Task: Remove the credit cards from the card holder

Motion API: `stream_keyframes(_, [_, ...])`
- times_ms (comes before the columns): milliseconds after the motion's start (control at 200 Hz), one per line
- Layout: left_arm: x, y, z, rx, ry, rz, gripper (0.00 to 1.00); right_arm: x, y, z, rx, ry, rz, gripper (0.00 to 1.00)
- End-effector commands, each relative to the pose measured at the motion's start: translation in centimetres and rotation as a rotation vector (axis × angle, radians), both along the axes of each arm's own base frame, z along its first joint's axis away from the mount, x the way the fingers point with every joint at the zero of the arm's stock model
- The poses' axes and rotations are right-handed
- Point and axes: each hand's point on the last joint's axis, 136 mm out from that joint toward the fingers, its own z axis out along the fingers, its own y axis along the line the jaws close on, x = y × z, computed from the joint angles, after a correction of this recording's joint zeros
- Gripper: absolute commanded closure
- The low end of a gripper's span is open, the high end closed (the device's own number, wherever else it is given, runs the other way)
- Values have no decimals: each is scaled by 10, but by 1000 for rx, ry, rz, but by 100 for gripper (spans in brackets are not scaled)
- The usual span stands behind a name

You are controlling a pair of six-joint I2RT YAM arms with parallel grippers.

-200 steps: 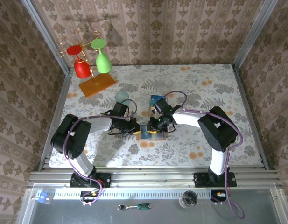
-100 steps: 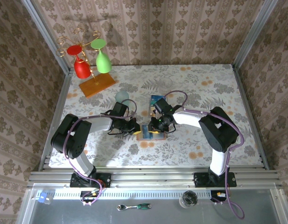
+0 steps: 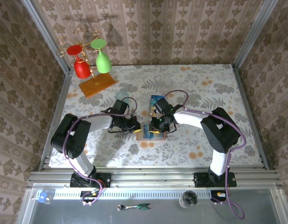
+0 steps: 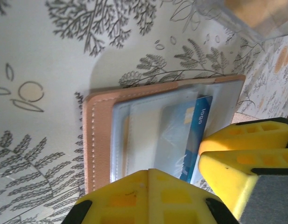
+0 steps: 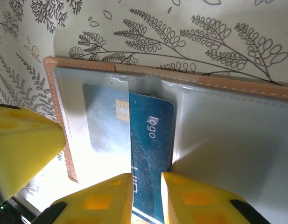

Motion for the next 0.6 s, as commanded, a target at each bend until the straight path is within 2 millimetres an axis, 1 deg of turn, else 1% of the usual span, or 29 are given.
stream_keyframes(0, [4,-6,15,-12,-33,-31,97,6,-5,16,-10,-38,-6,77])
stream_keyframes(95, [1,-12,15,-9,-29,-47,98,6,-6,17,-5,-41,-11,77])
stream_keyframes(335, [-5,-20,1,-2,0,-66,99,6,-8,16,0,-36,-18,77])
stream_keyframes(595, [-10,-18,-11,22,22,-67,100,6,-11,9,3,-21,-25,77])
